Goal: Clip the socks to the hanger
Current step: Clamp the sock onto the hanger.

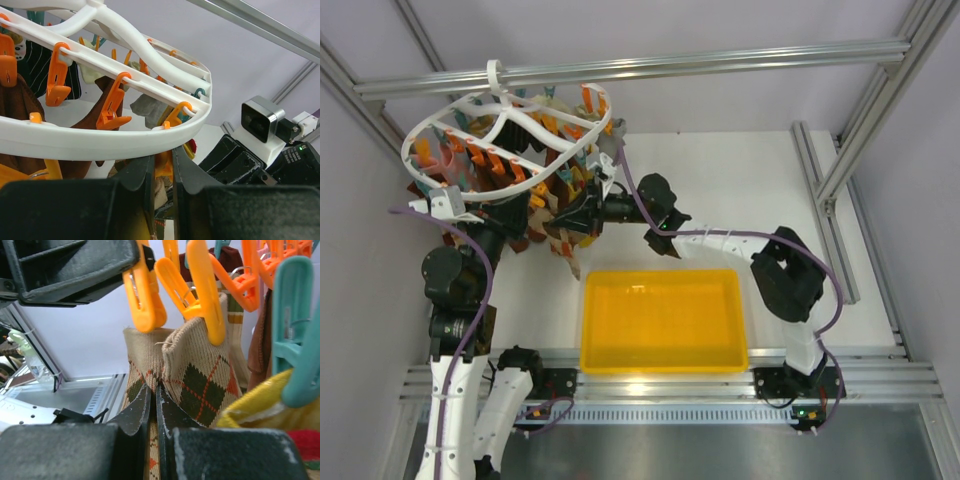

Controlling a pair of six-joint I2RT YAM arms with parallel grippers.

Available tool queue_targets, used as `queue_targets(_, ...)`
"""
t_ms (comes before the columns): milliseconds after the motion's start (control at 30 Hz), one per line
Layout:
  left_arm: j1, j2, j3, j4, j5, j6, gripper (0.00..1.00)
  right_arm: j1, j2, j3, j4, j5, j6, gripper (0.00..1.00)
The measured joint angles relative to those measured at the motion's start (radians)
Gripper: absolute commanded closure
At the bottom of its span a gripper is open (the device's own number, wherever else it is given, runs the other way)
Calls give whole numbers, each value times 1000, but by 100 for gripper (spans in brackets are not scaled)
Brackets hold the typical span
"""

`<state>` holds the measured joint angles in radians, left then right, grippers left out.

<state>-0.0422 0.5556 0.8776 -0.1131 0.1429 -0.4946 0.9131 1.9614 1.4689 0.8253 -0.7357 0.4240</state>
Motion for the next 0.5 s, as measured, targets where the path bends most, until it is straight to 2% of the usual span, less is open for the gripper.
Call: queue_targets(500, 0, 0, 0, -1, 2, 10, 100, -35, 24, 6, 14, -32, 35, 100)
